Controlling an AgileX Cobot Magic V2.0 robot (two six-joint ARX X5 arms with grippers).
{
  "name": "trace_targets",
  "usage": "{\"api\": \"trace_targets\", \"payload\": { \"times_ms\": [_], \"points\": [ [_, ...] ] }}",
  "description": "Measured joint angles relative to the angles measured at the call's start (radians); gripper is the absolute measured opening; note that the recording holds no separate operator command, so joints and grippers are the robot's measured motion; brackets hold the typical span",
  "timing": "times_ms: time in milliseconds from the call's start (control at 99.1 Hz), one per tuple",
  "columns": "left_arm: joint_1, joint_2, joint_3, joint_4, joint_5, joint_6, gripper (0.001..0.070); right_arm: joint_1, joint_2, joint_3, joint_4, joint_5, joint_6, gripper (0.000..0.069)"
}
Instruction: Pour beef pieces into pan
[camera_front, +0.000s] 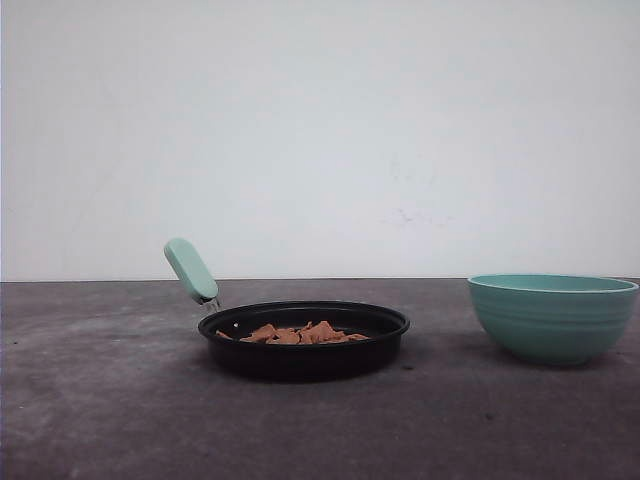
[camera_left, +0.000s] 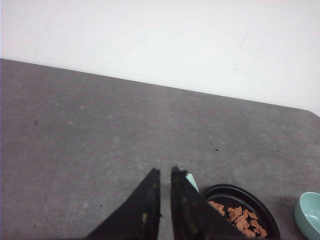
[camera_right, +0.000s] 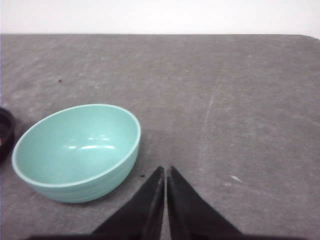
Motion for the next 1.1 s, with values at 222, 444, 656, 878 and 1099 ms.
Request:
{"api": "trace_targets", "payload": {
  "times_ms": [222,444,656,878,1099],
  "points": [
    [0.000,0.000,0.000,0.000,0.000,0.000,0.0013,-0.004,-0.001,-0.022,0.064,-0.010,0.005,0.0008],
    [0.000,0.000,0.000,0.000,0.000,0.000,0.0013,0.001,-0.001,-0.024,0.070,-0.011,0.005,0.0008],
    [0.000,0.000,0.000,0.000,0.000,0.000,0.0013,0.001,-0.001,-0.024,0.070,-0.011,0.005,0.0008],
    [0.000,0.000,0.000,0.000,0.000,0.000,0.0013,0.001,-0.001,-0.024,0.070,-0.011,0.005,0.0008],
    [0.000,-0.007,0.000,0.000,0.000,0.000,0.0013,0.001,-0.001,-0.024,0.070,-0.011,0.005,0.0008]
  ]
}}
